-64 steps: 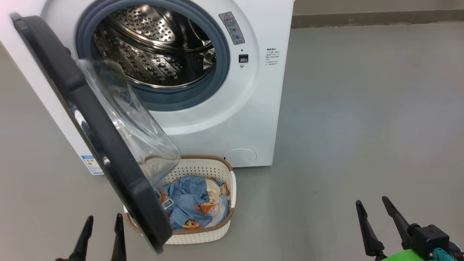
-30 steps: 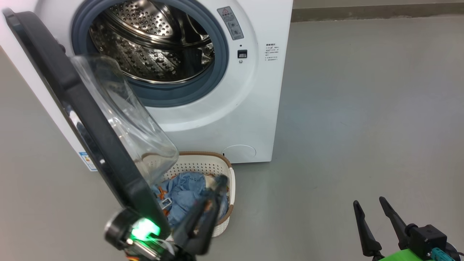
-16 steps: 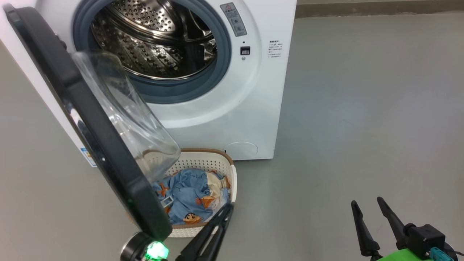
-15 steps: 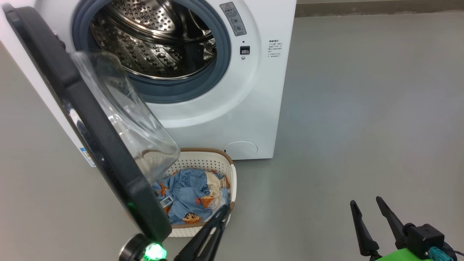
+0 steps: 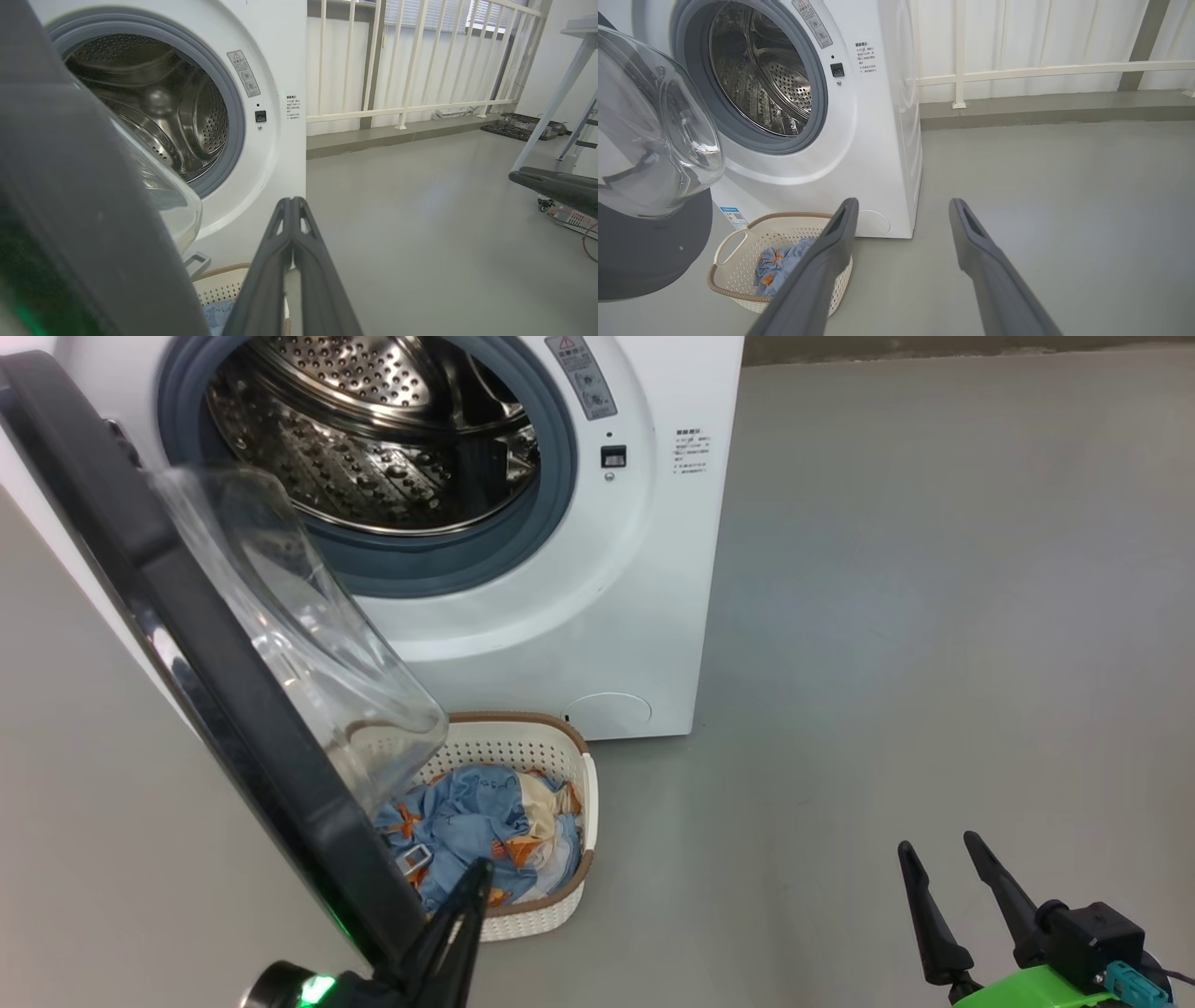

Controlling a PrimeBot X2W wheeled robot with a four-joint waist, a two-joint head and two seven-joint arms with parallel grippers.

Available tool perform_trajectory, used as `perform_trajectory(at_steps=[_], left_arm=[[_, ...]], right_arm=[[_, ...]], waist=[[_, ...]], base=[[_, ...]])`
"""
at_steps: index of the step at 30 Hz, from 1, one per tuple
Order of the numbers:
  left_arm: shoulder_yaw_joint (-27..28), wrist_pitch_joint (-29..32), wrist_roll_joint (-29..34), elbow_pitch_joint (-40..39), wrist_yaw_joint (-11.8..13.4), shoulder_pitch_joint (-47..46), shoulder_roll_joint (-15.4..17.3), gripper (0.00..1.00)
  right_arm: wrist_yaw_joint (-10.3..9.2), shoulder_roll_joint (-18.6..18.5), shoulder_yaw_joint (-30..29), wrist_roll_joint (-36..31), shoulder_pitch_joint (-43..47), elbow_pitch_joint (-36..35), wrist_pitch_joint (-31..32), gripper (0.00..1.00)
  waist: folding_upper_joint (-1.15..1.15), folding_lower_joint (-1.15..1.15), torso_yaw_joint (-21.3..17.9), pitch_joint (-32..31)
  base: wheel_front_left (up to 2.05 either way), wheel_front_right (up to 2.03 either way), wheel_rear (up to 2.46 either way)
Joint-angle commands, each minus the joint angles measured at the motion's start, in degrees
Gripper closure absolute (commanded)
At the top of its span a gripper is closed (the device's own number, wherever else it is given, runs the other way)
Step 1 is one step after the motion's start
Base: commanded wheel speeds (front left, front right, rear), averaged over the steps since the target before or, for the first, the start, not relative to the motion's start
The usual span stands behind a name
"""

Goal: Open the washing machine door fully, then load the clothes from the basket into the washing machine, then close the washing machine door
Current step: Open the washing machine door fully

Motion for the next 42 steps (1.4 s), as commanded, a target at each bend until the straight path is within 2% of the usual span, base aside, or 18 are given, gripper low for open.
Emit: perform_trajectory(at_steps=[1, 10, 16, 22, 30, 35, 42], left_arm=[[2.9, -0.3, -0.8, -0.2, 0.3, -2.4, -0.2, 1.0], [6.5, -0.3, -1.7, 2.8, 0.3, -4.3, -0.4, 1.0], [6.9, -0.3, -2.0, 3.5, 0.4, -4.1, -0.5, 1.0], [8.0, -0.3, -2.3, 4.2, 2.6, -2.6, -0.5, 1.0], [10.9, -0.3, -2.0, 4.0, 3.6, -0.4, -0.5, 1.0], [13.5, -0.3, -2.1, 3.7, 4.6, 0.9, -0.5, 1.0], [19.6, -0.3, -3.3, 2.5, 7.5, 2.9, -0.5, 1.0]], right_arm=[[0.09, -0.8, 1.6, 1.2, -2.2, -1.1, -0.3, 0.0], [0.09, -1.1, 1.7, 2.1, -2.2, -0.8, -0.3, 0.0], [0.09, -0.9, 1.6, 2.5, -2.1, -0.7, -0.3, 0.0], [0.09, -0.8, 2.0, 3.0, -2.2, -0.3, -0.3, 0.0], [0.09, -0.7, 1.6, 3.3, -2.2, 0.1, -0.3, 0.0], [0.09, -0.7, 2.1, 3.7, -2.1, 0.4, -0.3, 0.0], [0.09, -0.6, 1.8, 3.9, -1.8, 0.7, -0.3, 0.0]], waist=[[0.0, 0.0, -0.3, 0.2], [0.0, 0.0, -0.9, 0.5], [0.0, 0.0, 0.2, 0.5], [0.0, 0.0, 2.1, 0.4], [0.0, 0.0, 4.6, 0.2], [0.0, 0.0, 6.6, -0.1], [0.0, 0.0, 9.4, -0.6]], base=[[0.0, 0.0, 0.0], [0.0, 0.0, 0.0], [0.0, 0.0, 0.0], [0.0, 0.0, 0.0], [0.0, 0.0, 0.0], [0.0, 0.0, 0.0], [0.0, 0.0, 0.0]])
